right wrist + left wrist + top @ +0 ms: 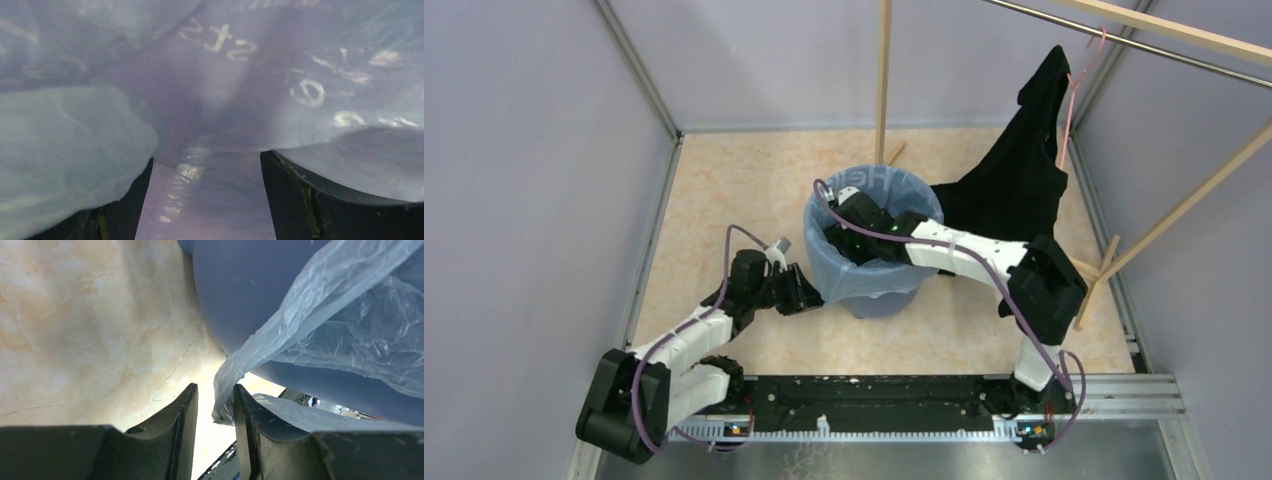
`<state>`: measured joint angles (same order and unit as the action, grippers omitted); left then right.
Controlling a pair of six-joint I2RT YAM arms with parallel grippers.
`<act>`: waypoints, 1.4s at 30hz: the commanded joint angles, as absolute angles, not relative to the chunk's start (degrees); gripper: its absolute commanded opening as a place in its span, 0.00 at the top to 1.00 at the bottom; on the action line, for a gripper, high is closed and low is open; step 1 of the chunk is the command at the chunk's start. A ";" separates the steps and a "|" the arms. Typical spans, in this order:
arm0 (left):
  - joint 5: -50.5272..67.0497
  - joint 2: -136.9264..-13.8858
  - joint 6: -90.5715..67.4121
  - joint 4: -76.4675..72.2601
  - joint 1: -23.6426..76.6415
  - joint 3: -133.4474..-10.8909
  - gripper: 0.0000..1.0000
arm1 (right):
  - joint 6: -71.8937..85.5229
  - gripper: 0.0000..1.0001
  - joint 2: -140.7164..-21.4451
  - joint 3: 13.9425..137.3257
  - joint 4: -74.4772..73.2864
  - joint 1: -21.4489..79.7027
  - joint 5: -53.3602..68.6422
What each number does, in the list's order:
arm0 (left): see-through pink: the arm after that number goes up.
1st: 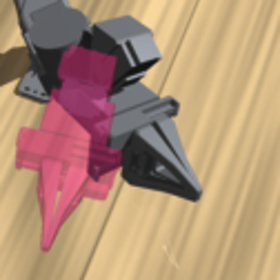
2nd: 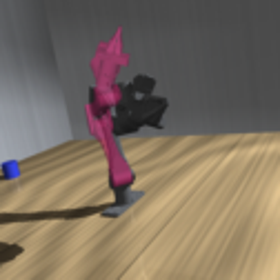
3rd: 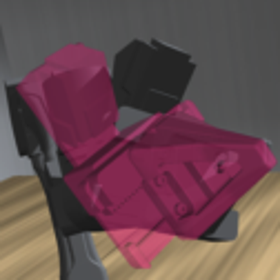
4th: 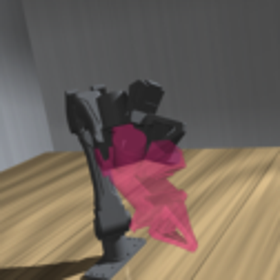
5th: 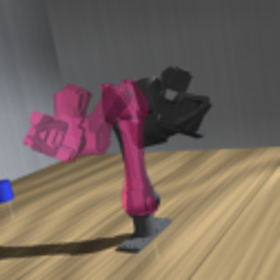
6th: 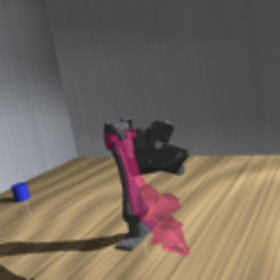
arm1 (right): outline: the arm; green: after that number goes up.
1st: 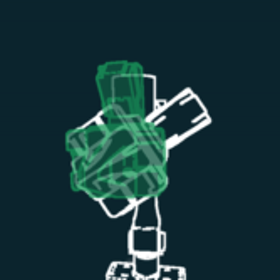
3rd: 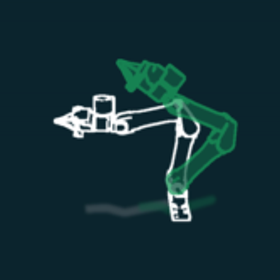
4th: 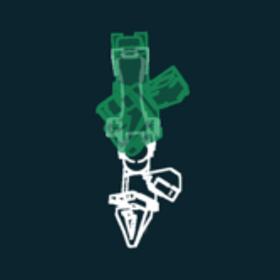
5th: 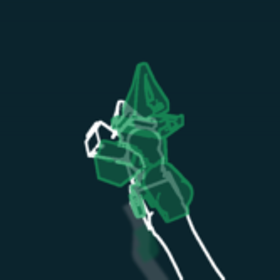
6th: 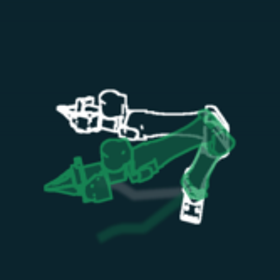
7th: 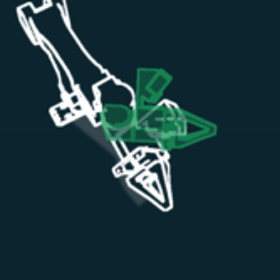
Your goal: Put the trash bags into the trash bin
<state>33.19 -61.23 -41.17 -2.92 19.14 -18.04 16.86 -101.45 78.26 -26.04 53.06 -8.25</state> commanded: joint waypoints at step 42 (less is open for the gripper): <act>30.21 -48.35 -37.35 9.49 19.18 -22.54 0.35 | 21.85 0.08 -96.13 69.66 -14.31 52.44 -16.46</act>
<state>31.70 -52.18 -38.20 6.63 19.14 -19.94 21.71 -98.74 66.15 -15.35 52.14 -16.23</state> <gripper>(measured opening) 0.611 0.912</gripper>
